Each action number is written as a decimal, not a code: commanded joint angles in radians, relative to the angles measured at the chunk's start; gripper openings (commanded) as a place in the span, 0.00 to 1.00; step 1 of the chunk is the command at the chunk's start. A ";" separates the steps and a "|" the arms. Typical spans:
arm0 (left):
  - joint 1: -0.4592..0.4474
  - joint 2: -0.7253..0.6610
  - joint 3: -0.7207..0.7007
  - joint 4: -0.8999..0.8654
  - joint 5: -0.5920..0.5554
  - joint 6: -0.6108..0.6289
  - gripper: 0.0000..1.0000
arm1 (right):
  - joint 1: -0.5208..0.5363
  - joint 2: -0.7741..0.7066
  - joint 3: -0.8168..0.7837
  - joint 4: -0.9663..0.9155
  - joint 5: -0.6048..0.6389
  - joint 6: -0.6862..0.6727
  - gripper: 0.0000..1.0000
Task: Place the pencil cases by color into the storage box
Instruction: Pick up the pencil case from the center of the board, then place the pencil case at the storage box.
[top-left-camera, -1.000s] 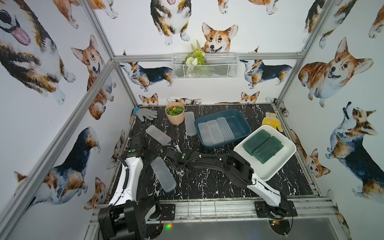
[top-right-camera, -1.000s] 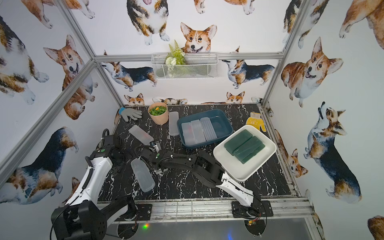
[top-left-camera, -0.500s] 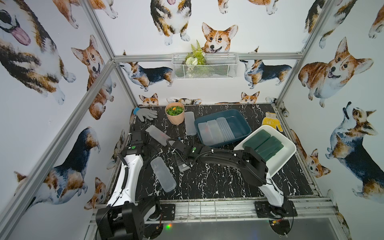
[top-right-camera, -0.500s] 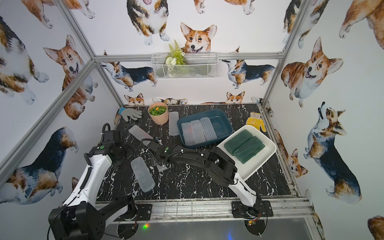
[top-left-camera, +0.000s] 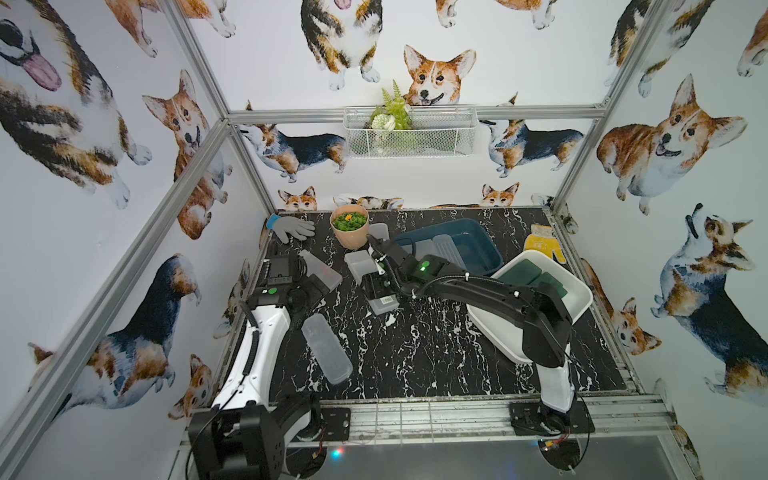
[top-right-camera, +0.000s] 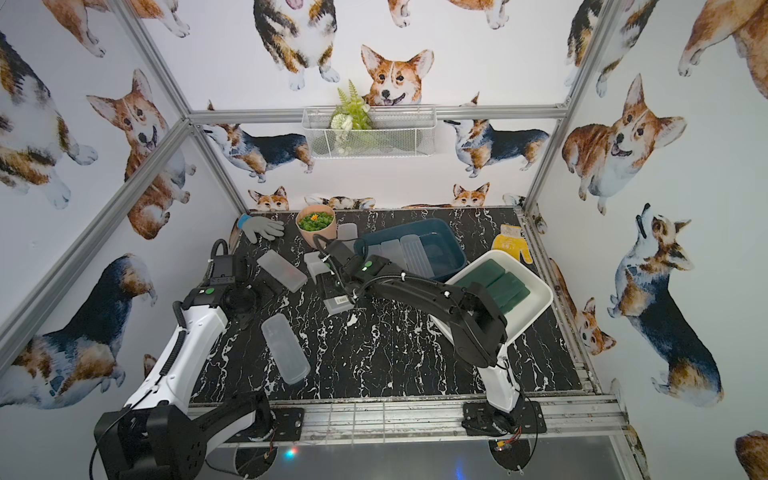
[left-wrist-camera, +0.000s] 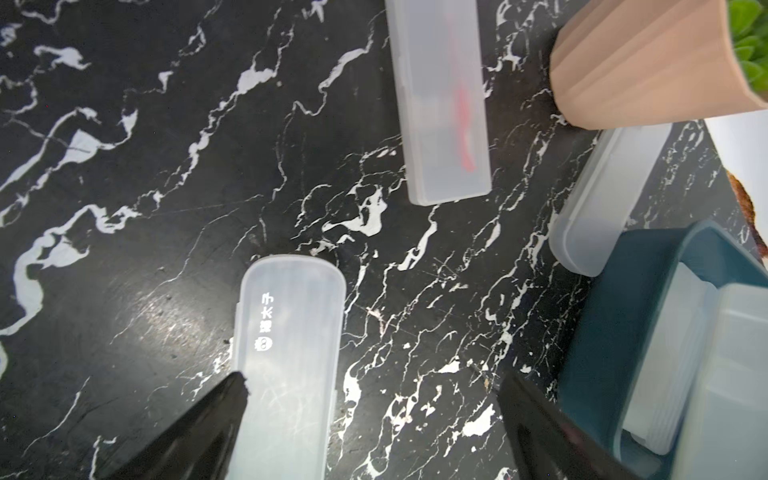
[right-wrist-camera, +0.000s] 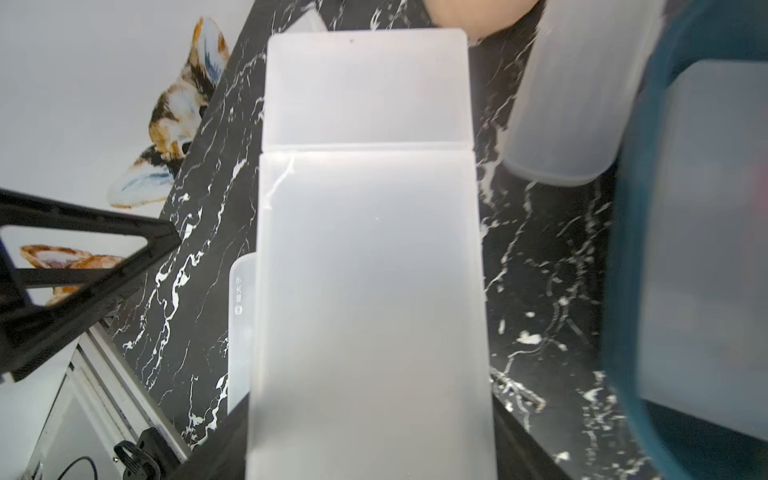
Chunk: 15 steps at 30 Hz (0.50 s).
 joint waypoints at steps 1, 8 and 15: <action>-0.124 0.083 0.087 0.037 -0.104 -0.057 0.97 | -0.102 -0.062 -0.016 -0.021 -0.093 -0.068 0.60; -0.396 0.308 0.356 -0.039 -0.257 -0.039 0.97 | -0.293 -0.202 -0.137 -0.032 -0.113 -0.127 0.60; -0.551 0.418 0.543 -0.112 -0.283 0.084 0.96 | -0.458 -0.311 -0.246 -0.117 -0.055 -0.140 0.59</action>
